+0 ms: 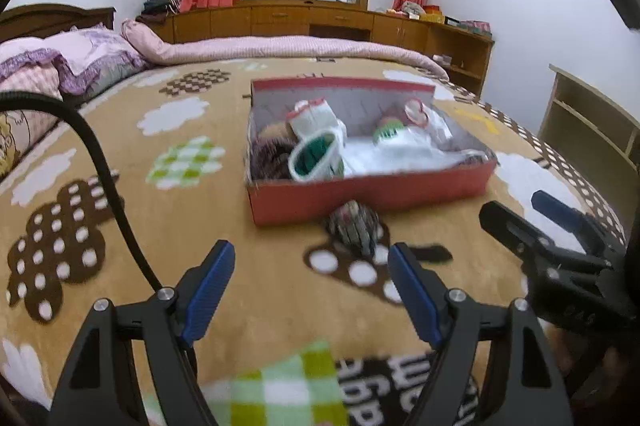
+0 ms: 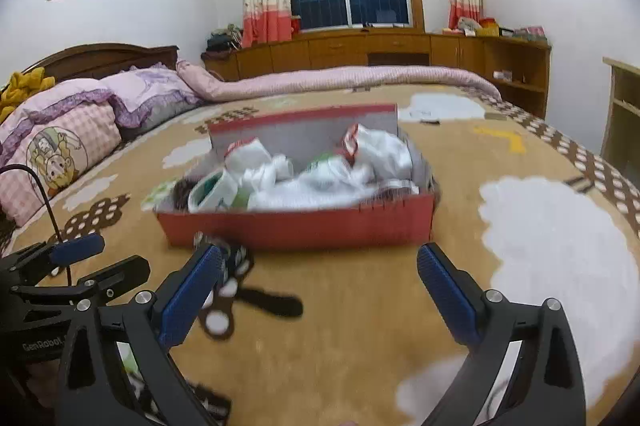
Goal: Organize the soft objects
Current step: 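Withdraw both tools from the box toward the dark patterned pouch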
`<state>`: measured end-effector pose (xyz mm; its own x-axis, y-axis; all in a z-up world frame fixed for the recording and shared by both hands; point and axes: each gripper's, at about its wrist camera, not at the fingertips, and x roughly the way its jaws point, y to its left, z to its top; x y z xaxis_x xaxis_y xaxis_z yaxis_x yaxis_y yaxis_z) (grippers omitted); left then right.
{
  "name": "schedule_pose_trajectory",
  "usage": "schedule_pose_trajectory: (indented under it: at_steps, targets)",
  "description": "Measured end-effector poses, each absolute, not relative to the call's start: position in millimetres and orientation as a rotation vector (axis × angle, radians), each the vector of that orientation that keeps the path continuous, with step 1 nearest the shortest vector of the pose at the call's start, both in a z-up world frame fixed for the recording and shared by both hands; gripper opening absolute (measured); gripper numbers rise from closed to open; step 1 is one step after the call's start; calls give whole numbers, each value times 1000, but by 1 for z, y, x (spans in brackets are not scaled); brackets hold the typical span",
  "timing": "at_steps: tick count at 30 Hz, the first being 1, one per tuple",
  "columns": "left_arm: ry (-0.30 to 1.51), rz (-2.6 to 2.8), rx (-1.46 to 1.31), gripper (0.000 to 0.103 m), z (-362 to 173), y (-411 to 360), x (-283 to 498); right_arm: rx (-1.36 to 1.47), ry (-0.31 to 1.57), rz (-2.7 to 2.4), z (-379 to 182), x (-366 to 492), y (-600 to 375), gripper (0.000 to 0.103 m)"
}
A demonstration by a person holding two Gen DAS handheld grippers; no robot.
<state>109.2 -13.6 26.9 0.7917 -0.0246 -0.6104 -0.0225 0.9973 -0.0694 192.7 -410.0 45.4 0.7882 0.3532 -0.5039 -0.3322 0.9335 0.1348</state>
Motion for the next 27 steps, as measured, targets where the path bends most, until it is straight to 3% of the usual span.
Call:
schedule_pose_trajectory:
  at_steps: [18, 23, 27]
  targets:
    - [732, 27, -123, 82, 1, -7, 87, 23, 626, 355, 29, 165, -418, 100]
    - [846, 34, -143, 83, -26, -1, 107, -54, 869, 360, -9, 189, -402, 103]
    - [827, 53, -82, 84, -29, -8, 106, -154, 847, 341, -9, 184, -390, 103]
